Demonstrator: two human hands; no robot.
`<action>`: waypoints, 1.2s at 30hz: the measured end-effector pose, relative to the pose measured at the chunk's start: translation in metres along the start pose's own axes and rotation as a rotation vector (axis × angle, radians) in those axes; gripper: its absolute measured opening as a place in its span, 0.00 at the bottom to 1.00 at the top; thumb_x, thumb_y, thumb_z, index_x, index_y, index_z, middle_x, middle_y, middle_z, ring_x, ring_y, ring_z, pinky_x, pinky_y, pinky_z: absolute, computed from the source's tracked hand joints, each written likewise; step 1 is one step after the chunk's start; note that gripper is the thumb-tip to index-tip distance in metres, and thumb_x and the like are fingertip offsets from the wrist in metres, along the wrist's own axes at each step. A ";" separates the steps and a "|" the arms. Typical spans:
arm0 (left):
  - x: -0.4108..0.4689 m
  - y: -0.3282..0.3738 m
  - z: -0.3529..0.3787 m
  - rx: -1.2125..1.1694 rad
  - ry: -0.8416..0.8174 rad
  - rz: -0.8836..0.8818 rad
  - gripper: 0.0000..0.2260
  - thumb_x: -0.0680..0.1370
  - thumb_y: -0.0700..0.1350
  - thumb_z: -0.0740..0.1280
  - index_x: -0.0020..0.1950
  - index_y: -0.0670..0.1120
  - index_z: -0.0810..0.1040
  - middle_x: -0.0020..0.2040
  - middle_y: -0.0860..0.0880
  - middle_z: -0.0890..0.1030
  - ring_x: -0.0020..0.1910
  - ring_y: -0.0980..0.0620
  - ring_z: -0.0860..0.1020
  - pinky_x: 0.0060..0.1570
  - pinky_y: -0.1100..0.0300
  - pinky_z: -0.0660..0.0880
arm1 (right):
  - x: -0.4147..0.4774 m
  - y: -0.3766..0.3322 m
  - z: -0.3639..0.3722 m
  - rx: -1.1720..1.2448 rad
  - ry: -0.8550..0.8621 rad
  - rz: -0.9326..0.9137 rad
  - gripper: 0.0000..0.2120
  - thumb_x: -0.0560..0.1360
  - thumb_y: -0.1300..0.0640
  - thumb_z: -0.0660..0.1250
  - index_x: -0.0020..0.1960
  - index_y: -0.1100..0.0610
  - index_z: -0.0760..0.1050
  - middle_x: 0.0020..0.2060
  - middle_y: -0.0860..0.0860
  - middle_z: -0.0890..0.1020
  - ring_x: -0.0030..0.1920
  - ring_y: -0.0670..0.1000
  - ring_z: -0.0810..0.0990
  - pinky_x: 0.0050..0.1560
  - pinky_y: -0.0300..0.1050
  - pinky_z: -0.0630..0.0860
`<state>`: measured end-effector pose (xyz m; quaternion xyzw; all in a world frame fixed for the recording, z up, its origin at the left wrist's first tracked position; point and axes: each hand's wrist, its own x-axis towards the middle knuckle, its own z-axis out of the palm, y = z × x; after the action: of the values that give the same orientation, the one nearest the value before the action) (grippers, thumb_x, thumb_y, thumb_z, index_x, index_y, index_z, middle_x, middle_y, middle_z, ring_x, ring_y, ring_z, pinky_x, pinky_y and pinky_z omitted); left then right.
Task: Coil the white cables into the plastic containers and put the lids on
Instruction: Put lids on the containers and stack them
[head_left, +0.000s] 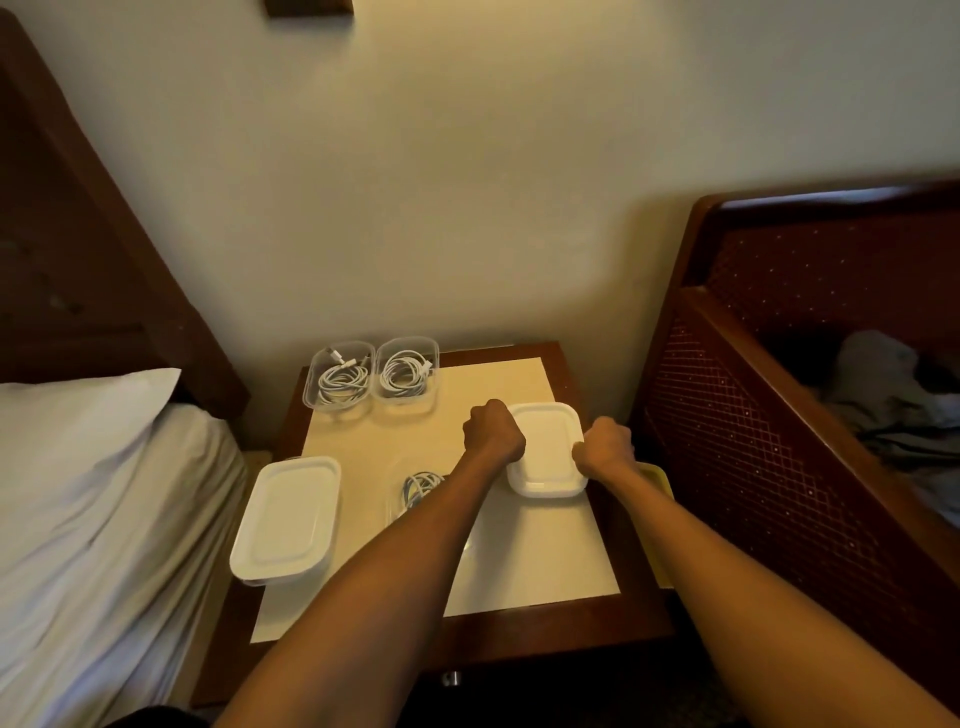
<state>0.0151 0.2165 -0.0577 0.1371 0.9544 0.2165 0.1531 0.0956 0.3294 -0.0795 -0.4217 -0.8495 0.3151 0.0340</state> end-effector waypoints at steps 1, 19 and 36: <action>-0.001 0.000 -0.002 -0.001 0.000 -0.001 0.18 0.76 0.41 0.72 0.64 0.41 0.74 0.63 0.41 0.77 0.60 0.41 0.77 0.57 0.53 0.76 | -0.001 -0.001 0.000 0.006 -0.008 -0.005 0.11 0.76 0.62 0.69 0.57 0.63 0.76 0.54 0.58 0.80 0.52 0.57 0.81 0.52 0.48 0.79; -0.051 -0.106 -0.107 -0.079 0.115 0.047 0.19 0.76 0.48 0.62 0.67 0.48 0.72 0.63 0.44 0.78 0.59 0.40 0.76 0.50 0.54 0.72 | -0.102 -0.093 0.012 0.320 -0.196 -0.318 0.19 0.77 0.53 0.66 0.63 0.57 0.65 0.55 0.54 0.77 0.50 0.53 0.77 0.48 0.46 0.77; -0.062 -0.153 -0.043 0.082 0.170 0.080 0.15 0.84 0.49 0.56 0.69 0.47 0.67 0.63 0.42 0.75 0.60 0.39 0.76 0.56 0.47 0.74 | -0.113 -0.077 0.069 0.107 -0.060 -0.257 0.17 0.82 0.52 0.57 0.68 0.59 0.64 0.66 0.61 0.69 0.62 0.61 0.74 0.65 0.52 0.69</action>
<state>0.0267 0.0479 -0.0762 0.1623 0.9658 0.1940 0.0569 0.0921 0.1769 -0.0681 -0.2976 -0.8792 0.3653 0.0711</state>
